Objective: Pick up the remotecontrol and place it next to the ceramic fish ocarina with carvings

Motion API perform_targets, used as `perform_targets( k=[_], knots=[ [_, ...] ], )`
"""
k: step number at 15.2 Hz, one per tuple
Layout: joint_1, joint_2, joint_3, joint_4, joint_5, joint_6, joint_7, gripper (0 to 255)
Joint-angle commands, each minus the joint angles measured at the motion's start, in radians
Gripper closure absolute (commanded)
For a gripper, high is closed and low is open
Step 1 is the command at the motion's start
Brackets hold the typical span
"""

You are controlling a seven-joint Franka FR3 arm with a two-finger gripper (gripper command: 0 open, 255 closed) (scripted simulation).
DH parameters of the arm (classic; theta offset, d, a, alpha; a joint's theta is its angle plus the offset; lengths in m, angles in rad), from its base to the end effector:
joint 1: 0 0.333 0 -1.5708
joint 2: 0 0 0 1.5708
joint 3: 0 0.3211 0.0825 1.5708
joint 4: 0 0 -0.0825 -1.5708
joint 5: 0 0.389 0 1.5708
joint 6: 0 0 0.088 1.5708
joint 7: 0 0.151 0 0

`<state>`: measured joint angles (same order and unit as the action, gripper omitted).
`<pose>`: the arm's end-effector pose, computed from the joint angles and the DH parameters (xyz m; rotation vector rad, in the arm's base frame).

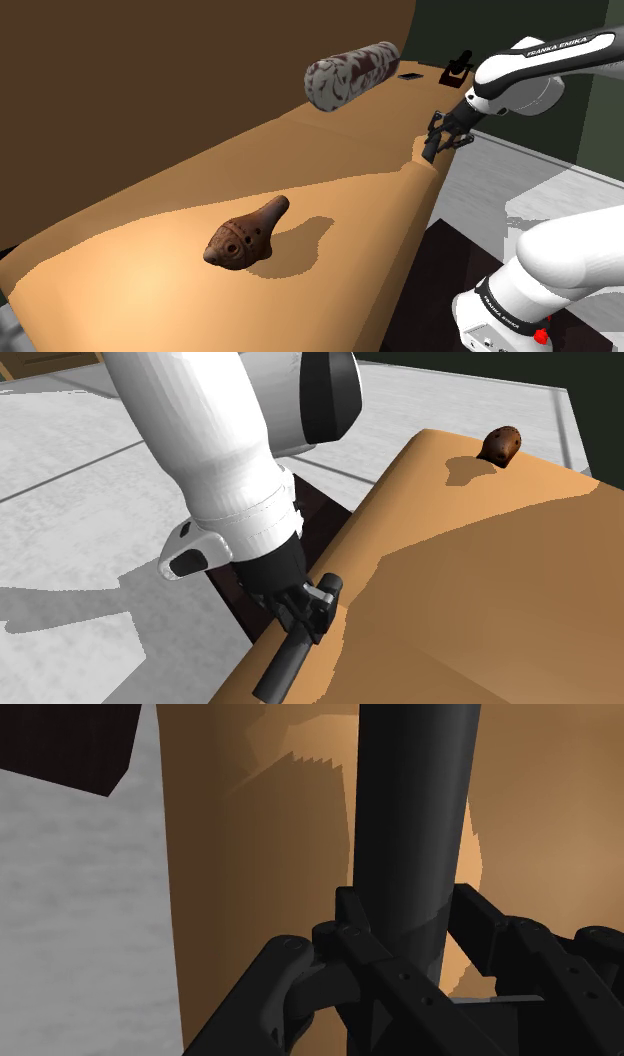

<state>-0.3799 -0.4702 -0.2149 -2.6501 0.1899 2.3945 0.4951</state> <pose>0.3494 -0.2207 0.3702 -2.3862 1.6392 -0.3029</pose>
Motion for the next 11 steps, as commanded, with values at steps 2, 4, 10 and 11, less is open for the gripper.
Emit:
perform_targets(
  k=[2, 4, 10, 11],
  knots=[
    [-0.011, -0.008, 0.001, 0.007, -0.012, -0.037, 0.011, 255],
    [-0.015, -0.022, 0.005, 0.024, -0.019, -0.068, 0.02, 255],
    [-0.024, -0.058, 0.015, 0.08, -0.035, -0.157, 0.045, 255],
    [-0.025, -0.062, 0.017, 0.09, -0.037, -0.171, 0.049, 255]
  ],
)
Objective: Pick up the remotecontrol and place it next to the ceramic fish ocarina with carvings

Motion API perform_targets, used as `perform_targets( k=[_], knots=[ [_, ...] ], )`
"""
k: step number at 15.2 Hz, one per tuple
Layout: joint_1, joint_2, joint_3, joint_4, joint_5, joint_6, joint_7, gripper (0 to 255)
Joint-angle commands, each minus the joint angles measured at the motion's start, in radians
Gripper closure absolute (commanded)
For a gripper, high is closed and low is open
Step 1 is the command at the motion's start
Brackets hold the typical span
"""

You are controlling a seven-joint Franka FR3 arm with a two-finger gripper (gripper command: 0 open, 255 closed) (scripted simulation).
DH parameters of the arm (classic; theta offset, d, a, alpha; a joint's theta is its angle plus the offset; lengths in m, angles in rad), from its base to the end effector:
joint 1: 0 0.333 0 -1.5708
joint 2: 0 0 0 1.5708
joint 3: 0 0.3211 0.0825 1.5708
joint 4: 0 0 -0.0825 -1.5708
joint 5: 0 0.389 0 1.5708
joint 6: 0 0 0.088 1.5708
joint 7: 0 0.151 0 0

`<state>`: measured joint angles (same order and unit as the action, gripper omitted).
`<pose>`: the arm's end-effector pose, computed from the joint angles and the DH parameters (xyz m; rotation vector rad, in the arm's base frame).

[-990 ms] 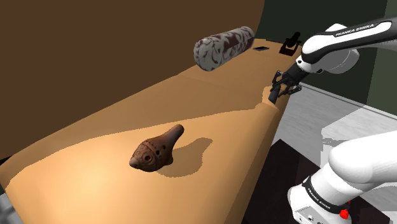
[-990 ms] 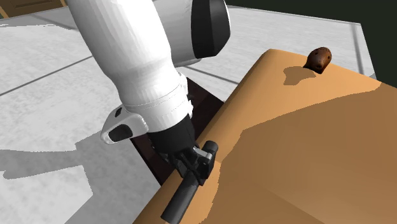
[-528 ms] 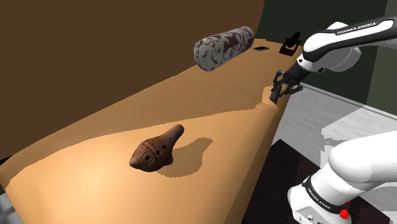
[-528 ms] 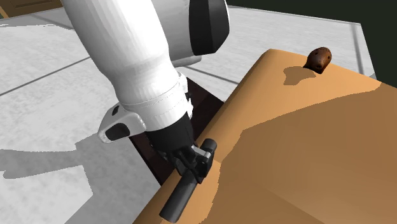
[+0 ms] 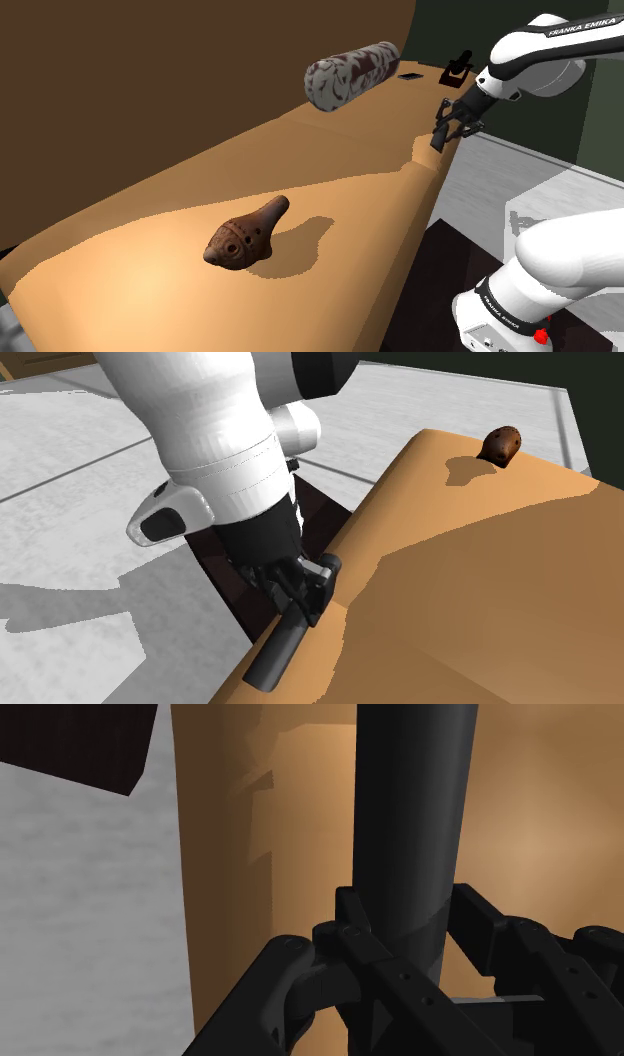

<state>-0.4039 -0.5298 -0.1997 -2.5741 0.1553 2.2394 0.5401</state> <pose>0.3441 -0.2218 0.4144 -2.3857 1.6525 -0.2718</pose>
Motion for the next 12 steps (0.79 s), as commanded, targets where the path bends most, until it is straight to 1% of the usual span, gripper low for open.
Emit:
perform_targets(
  k=[1, 12],
  knots=[
    [-0.002, -0.007, 0.003, 0.024, -0.004, -0.031, 0.008, 255],
    [-0.007, -0.039, 0.015, 0.148, -0.019, -0.184, 0.043, 255]
  ],
)
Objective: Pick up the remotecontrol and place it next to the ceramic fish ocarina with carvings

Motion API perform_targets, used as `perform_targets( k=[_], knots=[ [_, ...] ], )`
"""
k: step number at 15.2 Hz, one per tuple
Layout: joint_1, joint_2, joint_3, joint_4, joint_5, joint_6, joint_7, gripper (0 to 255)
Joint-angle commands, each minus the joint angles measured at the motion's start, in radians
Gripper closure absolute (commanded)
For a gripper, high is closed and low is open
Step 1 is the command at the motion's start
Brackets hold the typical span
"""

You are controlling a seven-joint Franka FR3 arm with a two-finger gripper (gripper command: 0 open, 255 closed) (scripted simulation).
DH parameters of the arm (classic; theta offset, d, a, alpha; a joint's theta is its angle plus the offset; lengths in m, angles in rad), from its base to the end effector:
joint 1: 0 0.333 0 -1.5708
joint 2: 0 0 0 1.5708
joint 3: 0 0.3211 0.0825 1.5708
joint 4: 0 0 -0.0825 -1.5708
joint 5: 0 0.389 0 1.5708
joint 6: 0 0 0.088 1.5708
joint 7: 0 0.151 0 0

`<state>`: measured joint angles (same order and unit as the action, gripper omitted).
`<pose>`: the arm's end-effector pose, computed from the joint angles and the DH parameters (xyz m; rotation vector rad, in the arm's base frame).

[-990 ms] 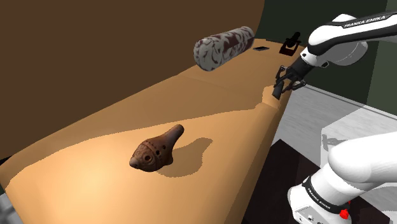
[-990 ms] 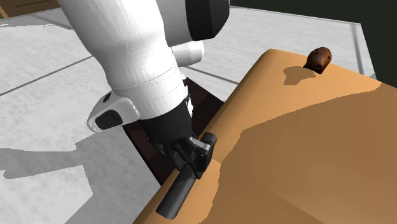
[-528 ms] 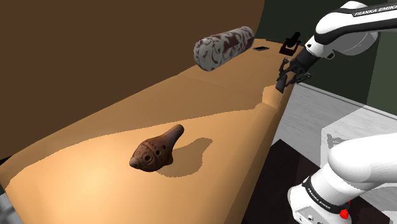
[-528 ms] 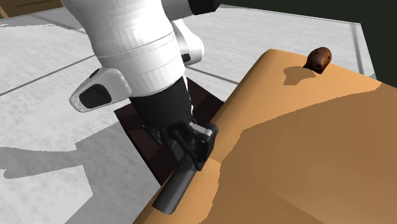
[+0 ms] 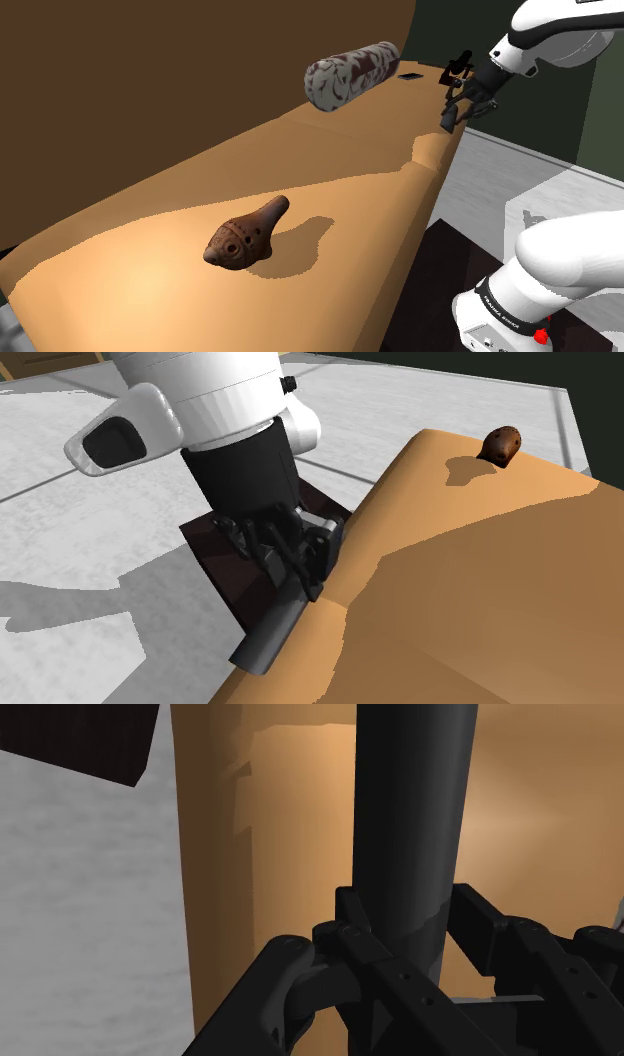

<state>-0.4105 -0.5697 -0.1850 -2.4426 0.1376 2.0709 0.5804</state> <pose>0.3444 -0.2216 0.4783 -2.3860 1.6524 -0.2714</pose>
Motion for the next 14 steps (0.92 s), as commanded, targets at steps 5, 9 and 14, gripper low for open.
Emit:
perform_targets(
  k=[5, 9, 14],
  knots=[
    [0.0, -0.004, 0.004, 0.08, -0.005, -0.082, 0.016, 255],
    [0.0, -0.003, 0.006, 0.126, -0.007, -0.128, 0.025, 255],
    [0.031, -0.083, 0.112, 0.057, 0.021, -0.119, 0.145, 255]
  ],
)
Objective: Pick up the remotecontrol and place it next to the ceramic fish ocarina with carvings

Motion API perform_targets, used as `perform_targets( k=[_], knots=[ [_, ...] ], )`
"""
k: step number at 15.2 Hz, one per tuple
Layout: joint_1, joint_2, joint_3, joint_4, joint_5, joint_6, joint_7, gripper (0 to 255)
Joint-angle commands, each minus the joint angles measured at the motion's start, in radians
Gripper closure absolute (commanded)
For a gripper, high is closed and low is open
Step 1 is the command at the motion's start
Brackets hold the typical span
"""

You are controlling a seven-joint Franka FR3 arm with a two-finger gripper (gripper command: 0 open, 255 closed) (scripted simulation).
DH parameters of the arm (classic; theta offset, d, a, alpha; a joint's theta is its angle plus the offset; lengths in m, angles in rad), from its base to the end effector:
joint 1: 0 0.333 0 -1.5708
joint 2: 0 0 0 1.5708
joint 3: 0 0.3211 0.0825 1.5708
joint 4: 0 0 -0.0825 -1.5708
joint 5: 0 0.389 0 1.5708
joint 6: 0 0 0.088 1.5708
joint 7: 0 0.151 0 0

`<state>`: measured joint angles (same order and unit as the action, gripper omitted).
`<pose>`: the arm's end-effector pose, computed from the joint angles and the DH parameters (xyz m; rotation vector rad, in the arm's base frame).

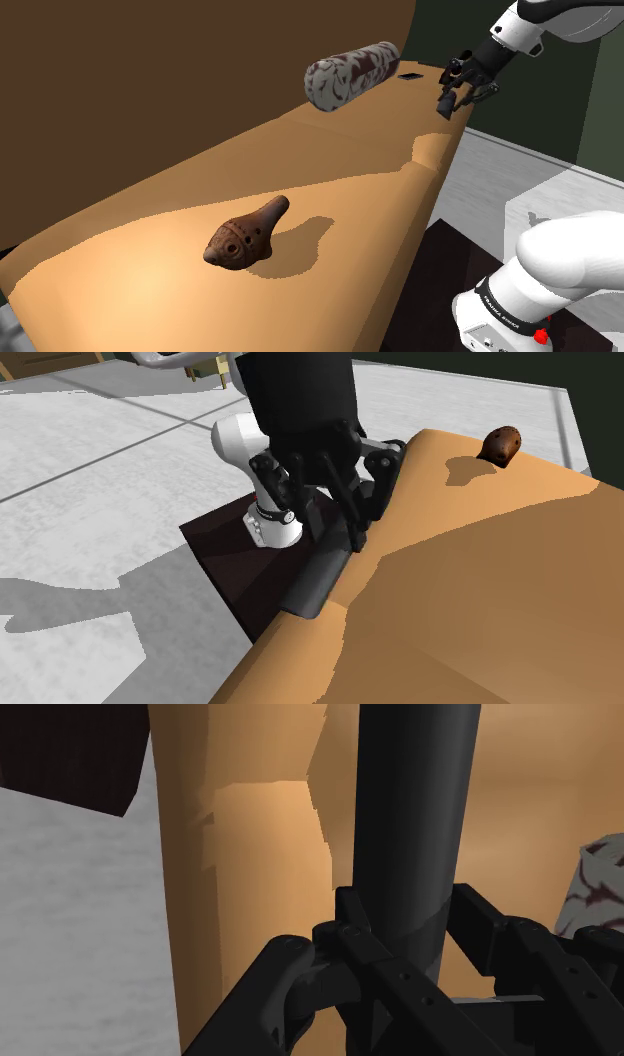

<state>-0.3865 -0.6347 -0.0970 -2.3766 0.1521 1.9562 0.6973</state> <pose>0.3528 -0.1713 0.5277 -2.3870 1.6514 -0.2711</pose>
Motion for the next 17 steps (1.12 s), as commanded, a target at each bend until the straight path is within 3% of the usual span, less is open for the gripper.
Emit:
perform_targets(
  k=[1, 9, 17],
  knots=[
    [0.015, -0.031, 0.045, -0.019, 0.014, -0.003, 0.053, 255],
    [0.081, -0.091, 0.221, -0.061, 0.083, 0.013, 0.249, 255],
    [0.141, -0.073, 0.406, -0.028, 0.148, 0.04, 0.448, 255]
  ],
)
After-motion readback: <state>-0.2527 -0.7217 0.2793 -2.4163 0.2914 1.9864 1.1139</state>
